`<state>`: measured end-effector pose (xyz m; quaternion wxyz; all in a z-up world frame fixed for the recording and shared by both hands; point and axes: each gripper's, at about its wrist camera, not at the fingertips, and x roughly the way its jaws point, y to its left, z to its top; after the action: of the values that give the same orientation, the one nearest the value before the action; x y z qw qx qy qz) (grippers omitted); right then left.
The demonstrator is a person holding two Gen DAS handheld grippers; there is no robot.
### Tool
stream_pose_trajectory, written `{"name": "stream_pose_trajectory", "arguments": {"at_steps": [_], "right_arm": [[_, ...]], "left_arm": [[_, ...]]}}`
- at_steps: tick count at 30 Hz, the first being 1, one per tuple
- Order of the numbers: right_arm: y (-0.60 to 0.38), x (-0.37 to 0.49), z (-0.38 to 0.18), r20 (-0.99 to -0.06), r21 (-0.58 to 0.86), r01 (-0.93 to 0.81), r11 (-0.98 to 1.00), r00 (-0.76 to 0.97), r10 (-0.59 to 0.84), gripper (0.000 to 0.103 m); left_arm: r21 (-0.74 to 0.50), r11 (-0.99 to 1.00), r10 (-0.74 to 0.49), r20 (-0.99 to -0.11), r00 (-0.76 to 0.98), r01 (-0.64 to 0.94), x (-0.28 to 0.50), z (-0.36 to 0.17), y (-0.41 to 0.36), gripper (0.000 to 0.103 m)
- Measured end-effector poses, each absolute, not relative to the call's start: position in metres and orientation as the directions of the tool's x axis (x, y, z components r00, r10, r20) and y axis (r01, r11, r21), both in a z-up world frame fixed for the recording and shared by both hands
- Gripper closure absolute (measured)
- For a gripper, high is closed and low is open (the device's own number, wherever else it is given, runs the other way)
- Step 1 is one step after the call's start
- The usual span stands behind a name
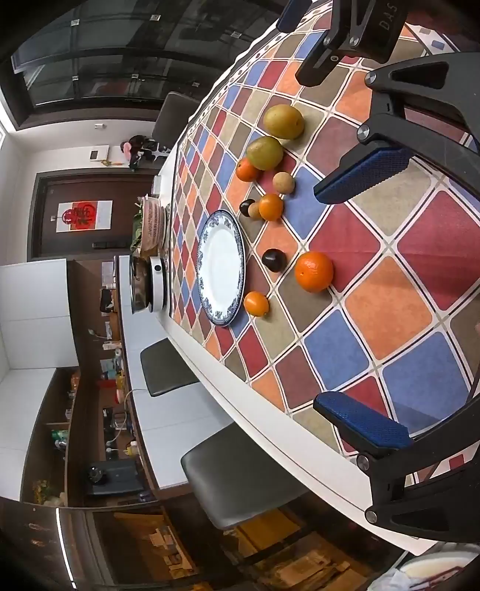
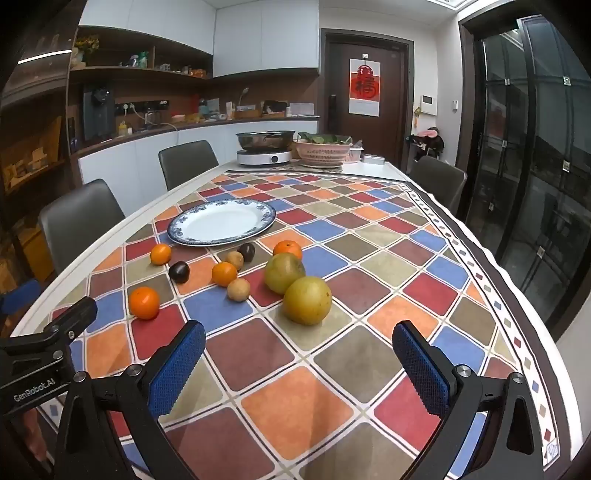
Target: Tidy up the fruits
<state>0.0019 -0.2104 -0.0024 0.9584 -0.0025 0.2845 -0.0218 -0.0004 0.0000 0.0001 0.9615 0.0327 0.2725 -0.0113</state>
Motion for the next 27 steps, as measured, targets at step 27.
{"name": "stream_pose_trajectory", "arguments": {"at_steps": [27], "right_arm": [[-0.208,0.003,-0.005,-0.551,-0.026,0.04,0.999,0.833,-0.048,0.001]], "left_arm": [[0.042,0.998,-0.015,-0.533,0.846,0.045,-0.004,0.002,0.005,0.0]]}}
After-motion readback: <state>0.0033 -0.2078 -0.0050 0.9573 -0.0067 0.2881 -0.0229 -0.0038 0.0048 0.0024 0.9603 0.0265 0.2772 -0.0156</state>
